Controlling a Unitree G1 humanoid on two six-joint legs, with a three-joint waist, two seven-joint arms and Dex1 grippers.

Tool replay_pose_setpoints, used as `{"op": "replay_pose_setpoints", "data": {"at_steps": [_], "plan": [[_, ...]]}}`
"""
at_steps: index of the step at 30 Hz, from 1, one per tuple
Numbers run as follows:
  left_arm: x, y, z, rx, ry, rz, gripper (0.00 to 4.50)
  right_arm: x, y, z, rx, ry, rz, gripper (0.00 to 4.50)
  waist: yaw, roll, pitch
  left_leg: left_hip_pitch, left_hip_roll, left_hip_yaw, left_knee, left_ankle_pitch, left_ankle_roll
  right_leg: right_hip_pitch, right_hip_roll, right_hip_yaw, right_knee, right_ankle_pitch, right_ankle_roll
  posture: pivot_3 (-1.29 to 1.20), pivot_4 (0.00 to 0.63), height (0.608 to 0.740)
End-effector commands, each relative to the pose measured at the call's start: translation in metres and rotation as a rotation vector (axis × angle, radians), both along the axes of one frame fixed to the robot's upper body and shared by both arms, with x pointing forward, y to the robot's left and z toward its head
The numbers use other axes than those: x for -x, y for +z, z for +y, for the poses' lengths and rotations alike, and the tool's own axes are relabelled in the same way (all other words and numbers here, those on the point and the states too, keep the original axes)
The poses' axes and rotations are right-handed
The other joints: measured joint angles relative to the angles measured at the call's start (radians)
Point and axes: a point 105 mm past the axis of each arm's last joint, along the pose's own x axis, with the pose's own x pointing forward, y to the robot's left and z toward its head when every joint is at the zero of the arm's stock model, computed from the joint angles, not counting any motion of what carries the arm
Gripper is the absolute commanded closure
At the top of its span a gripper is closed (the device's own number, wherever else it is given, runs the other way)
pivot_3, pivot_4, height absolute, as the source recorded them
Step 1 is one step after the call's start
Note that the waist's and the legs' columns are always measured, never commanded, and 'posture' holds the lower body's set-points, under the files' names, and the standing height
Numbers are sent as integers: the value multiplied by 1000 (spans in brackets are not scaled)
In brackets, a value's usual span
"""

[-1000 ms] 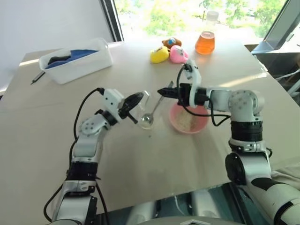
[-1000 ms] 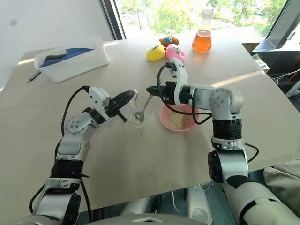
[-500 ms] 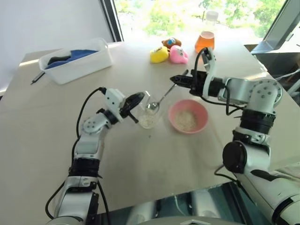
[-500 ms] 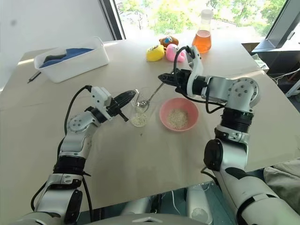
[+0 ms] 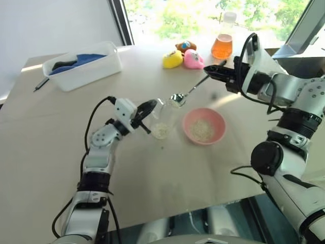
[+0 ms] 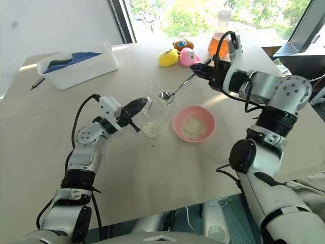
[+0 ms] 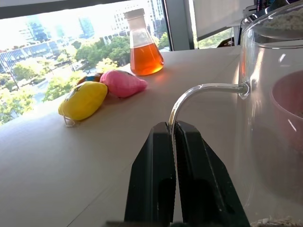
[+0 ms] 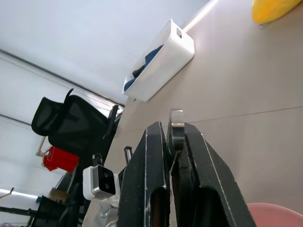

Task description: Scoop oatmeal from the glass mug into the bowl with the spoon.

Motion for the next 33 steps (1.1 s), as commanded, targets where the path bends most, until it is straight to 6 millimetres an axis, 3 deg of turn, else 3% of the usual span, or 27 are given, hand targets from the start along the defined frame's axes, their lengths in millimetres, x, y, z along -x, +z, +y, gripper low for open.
{"op": "replay_pose_setpoints", "data": {"at_steps": [1,12,21,27,33], "plan": [[0,9,-2,9,-3,-49,4469,6,15,-5,-20,9,-61,4500,0,0,0,0,0,0,0,0,0,0,0,0,0,0,0,0,150,740],[-3,11,-4,8,-13,-56,4469,16,18,-39,2,-46,-85,4500,3,0,0,0,0,0,0,0,0,0,0,0,0,0,0,0,150,740],[-4,10,-3,9,-10,-54,4469,22,-13,-70,110,-122,5,4500,3,0,0,0,0,1,0,0,0,0,0,1,0,0,0,0,150,740],[-4,10,-3,8,-10,-52,4469,25,-21,-58,256,-131,-55,4500,3,0,0,0,1,2,0,0,0,0,0,2,0,0,0,0,150,740],[-3,11,-3,11,-6,-55,4469,28,-9,-41,439,-121,-263,4500,5,0,0,0,0,2,1,0,0,0,0,1,-1,0,0,0,150,740]]}}
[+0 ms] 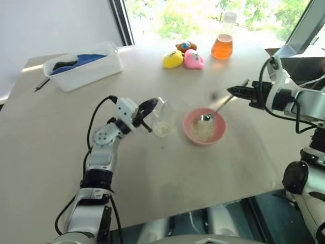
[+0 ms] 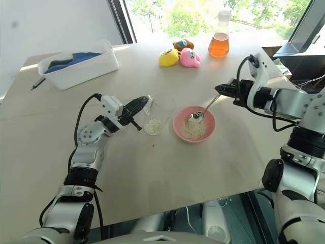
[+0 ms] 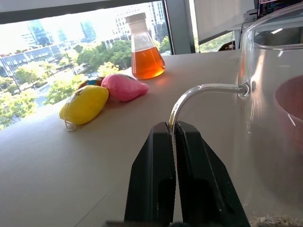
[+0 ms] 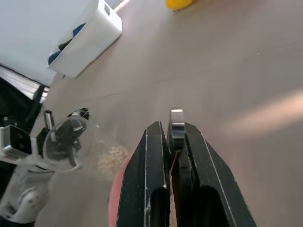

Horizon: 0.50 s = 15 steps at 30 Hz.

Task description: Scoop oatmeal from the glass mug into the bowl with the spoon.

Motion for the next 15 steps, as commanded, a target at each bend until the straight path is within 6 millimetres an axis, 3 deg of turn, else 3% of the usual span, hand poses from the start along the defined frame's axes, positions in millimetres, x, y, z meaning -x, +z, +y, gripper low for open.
{"op": "replay_pose_setpoints", "data": {"at_steps": [1,9,14,15], "plan": [[2,10,-1,-2,-3,-48,4469,10,25,13,142,64,-218,4500,1,0,0,0,0,0,0,0,0,0,0,0,0,0,0,0,150,740],[3,8,-1,-2,-3,-45,4469,34,34,44,512,289,-527,4500,3,-1,0,0,0,-1,0,0,0,0,0,-2,-1,0,0,0,150,740],[2,9,-2,-2,-4,-48,4469,35,31,42,527,319,-539,4500,6,-1,0,0,0,-1,1,0,0,0,0,-1,-1,0,0,0,150,740],[2,9,-3,0,-6,-49,4469,30,34,37,459,276,-504,4500,7,-1,0,0,0,-1,1,0,0,0,0,-2,-1,0,0,0,150,740]]}}
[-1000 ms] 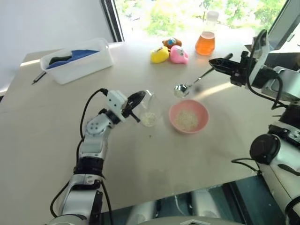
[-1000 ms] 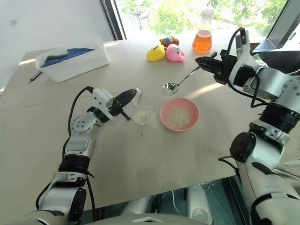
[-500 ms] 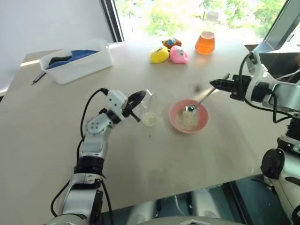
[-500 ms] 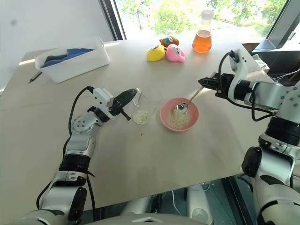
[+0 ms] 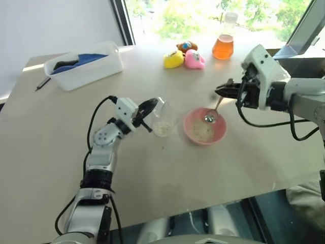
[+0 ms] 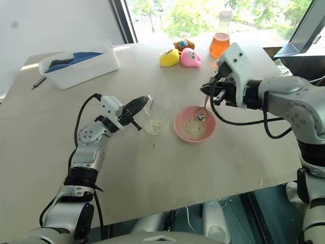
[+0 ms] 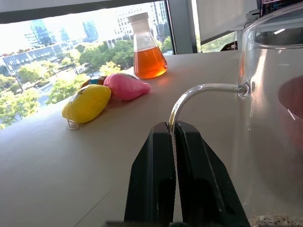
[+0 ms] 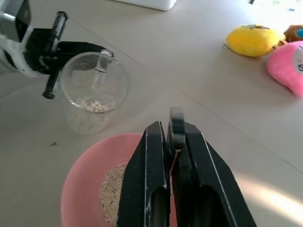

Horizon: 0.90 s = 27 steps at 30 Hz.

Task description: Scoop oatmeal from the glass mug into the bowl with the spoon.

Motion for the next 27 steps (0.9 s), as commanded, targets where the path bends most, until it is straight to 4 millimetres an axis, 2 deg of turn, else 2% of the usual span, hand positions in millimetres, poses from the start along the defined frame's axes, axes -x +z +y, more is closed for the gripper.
{"op": "replay_pose_setpoints", "data": {"at_steps": [1,4,7,9,13,17,21,27], "plan": [[2,9,-3,-2,-12,-50,4469,-9,18,-13,-144,-66,10,4500,1,0,0,0,0,0,0,0,0,0,0,0,0,0,0,0,150,740],[3,9,-3,-1,-14,-53,4469,-22,33,-23,-339,-138,86,4500,2,-1,0,0,0,0,0,0,0,0,0,1,0,0,0,0,150,740],[7,8,-1,11,-11,-55,4469,-22,70,-13,-598,-45,167,4500,-3,0,0,0,0,-1,0,0,0,0,0,0,0,0,0,0,150,740],[7,6,-1,13,-11,-47,4469,-18,79,-2,-664,17,211,4500,-7,0,0,1,0,1,0,0,0,0,0,2,1,0,0,0,150,740],[8,6,-2,16,-8,-48,4469,-17,76,13,-679,37,254,4500,-3,0,0,0,1,-2,-1,0,0,0,0,0,0,0,0,0,150,740],[9,7,-2,26,0,-55,4469,-17,62,26,-643,44,288,4500,-4,0,0,0,-1,-1,1,0,0,0,-1,0,1,0,0,0,150,740],[12,5,0,30,14,-58,4469,-20,45,28,-573,15,297,4500,-6,0,0,0,-1,-2,1,0,0,0,0,0,1,0,0,0,150,740],[16,3,4,35,39,-55,4469,-16,32,37,-523,45,317,4500,-7,0,0,0,0,-1,1,0,0,0,0,0,1,0,0,0,150,740]]}}
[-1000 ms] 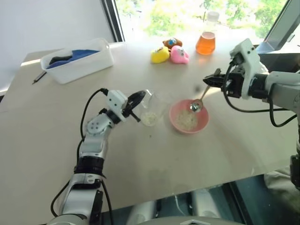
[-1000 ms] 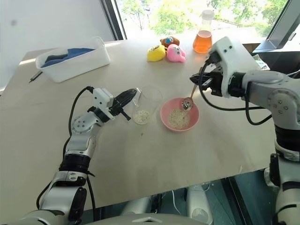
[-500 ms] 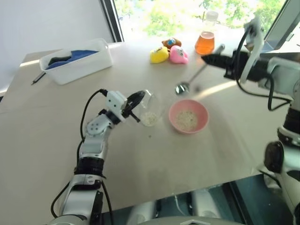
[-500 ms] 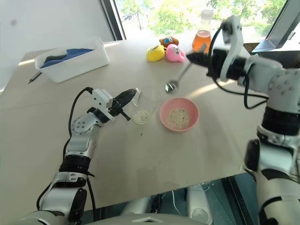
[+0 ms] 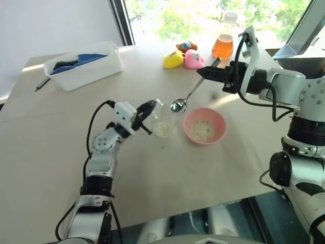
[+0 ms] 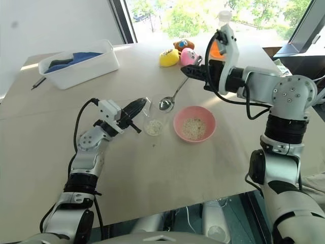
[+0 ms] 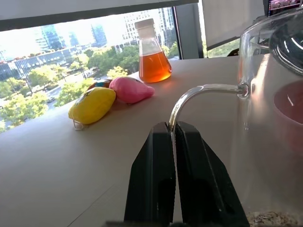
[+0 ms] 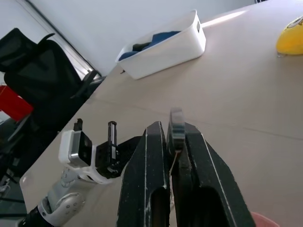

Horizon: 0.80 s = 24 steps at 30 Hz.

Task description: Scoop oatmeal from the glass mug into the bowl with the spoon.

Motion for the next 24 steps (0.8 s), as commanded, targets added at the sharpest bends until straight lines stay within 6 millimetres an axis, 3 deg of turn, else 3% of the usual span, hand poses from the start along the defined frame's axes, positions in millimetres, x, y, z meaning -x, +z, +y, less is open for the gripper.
{"op": "replay_pose_setpoints", "data": {"at_steps": [1,4,5,8,12,20,24], "plan": [[4,6,3,8,17,-31,4469,9,8,6,2,34,-71,4500,0,0,0,0,0,0,0,0,0,0,0,0,0,0,0,0,150,740],[6,5,4,10,27,-36,4469,10,8,11,-1,41,-85,4500,0,0,0,0,0,0,0,0,0,0,0,0,0,0,0,0,150,740],[8,4,4,12,31,-36,4500,10,9,14,-5,45,-93,3778,0,0,0,0,0,0,0,0,0,0,0,0,0,0,0,0,150,740],[13,-5,5,-7,51,-28,4500,10,16,21,-41,45,-120,2743,-2,0,0,0,0,0,0,0,0,0,0,0,0,0,0,0,150,740],[16,-6,8,-3,90,-41,4500,6,21,21,-70,24,-130,779,2,0,0,0,0,0,0,0,0,0,0,0,0,0,0,0,150,740],[26,-13,28,95,290,-33,4500,-9,32,6,-103,-74,-159,779,-1,0,0,0,0,0,1,0,0,0,1,1,1,0,0,0,150,740],[33,-24,21,136,310,22,4500,-12,33,6,-109,-85,-163,779,-1,0,0,1,0,1,1,0,0,0,1,1,1,0,0,0,150,740]]}}
